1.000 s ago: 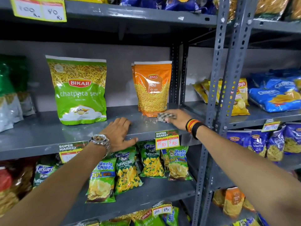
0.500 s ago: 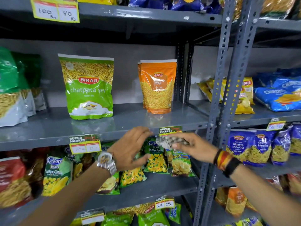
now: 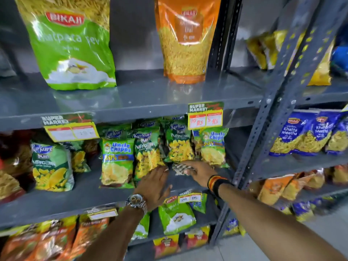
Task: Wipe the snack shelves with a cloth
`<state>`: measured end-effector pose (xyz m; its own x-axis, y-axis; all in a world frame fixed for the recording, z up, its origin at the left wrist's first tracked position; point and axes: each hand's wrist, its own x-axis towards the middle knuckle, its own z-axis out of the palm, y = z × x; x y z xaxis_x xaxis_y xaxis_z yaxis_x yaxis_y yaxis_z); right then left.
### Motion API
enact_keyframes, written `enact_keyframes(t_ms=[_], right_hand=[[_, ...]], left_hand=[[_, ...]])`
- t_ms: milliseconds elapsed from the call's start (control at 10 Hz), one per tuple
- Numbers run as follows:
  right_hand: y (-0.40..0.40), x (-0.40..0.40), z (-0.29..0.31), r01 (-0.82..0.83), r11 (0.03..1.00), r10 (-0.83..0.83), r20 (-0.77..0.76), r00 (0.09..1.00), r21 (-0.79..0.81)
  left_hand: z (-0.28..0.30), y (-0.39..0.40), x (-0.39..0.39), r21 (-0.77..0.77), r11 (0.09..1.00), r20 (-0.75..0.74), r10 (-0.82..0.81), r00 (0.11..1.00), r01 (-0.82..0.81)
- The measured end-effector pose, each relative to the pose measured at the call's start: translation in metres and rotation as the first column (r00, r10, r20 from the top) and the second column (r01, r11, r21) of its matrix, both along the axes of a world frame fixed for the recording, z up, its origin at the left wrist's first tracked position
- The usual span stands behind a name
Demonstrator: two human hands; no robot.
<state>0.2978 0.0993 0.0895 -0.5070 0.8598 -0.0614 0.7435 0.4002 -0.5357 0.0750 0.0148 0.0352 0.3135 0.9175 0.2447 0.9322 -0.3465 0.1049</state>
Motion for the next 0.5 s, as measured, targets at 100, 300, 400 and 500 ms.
enact_keyframes(t_ms=[100,300,400,500], right_hand=[[0.01,-0.006,-0.035,-0.025,0.995,0.016,0.103,0.995,0.092],[0.012,0.003,-0.1,-0.199,0.955,0.135,0.276,0.952,0.22],[0.015,0.001,-0.088,-0.187,0.96,0.122,0.29,0.949,0.21],[-0.001,0.003,-0.08,-0.152,0.954,0.085,0.252,0.964,0.258]], left_hand=[[-0.028,0.013,0.004,0.047,0.999,-0.036,0.006,0.999,-0.005],[-0.082,0.023,-0.005,0.088,0.995,-0.052,0.055,0.997,-0.051],[-0.083,0.021,-0.01,0.065,0.997,-0.077,0.052,0.996,-0.047],[-0.07,0.014,-0.002,0.066,0.997,-0.034,0.04,0.999,-0.038]])
